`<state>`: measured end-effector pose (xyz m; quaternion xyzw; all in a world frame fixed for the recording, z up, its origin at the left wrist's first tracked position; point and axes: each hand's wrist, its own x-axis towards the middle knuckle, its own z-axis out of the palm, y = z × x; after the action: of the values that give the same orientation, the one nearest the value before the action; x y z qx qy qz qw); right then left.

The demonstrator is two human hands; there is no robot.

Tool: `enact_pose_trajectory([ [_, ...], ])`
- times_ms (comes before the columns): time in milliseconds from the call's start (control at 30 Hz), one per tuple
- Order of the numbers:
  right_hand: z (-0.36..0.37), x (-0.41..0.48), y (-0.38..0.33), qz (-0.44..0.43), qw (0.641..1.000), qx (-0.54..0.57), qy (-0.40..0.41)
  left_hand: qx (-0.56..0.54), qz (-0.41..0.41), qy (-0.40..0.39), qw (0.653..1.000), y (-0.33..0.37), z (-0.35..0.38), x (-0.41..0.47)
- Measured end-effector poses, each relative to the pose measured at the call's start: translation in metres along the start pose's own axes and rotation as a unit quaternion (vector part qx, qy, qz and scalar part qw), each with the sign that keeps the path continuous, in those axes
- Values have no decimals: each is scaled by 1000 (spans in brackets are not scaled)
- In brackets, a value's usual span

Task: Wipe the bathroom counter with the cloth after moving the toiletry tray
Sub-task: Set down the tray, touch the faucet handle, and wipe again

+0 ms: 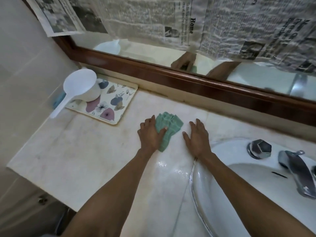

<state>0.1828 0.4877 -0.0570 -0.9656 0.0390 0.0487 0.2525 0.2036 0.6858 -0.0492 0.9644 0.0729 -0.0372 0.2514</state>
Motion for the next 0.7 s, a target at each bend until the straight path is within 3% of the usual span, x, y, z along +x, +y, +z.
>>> enact_pose_trajectory([
  [233,14,13,-4,15,998,-39,39,-58,72,-1,996,-1,8,8],
  [467,14,36,-30,40,998,-30,41,-214,33,-58,975,-19,-36,45],
  [700,50,45,-104,40,998,-16,44,-311,27,-12,950,-82,-123,118],
])
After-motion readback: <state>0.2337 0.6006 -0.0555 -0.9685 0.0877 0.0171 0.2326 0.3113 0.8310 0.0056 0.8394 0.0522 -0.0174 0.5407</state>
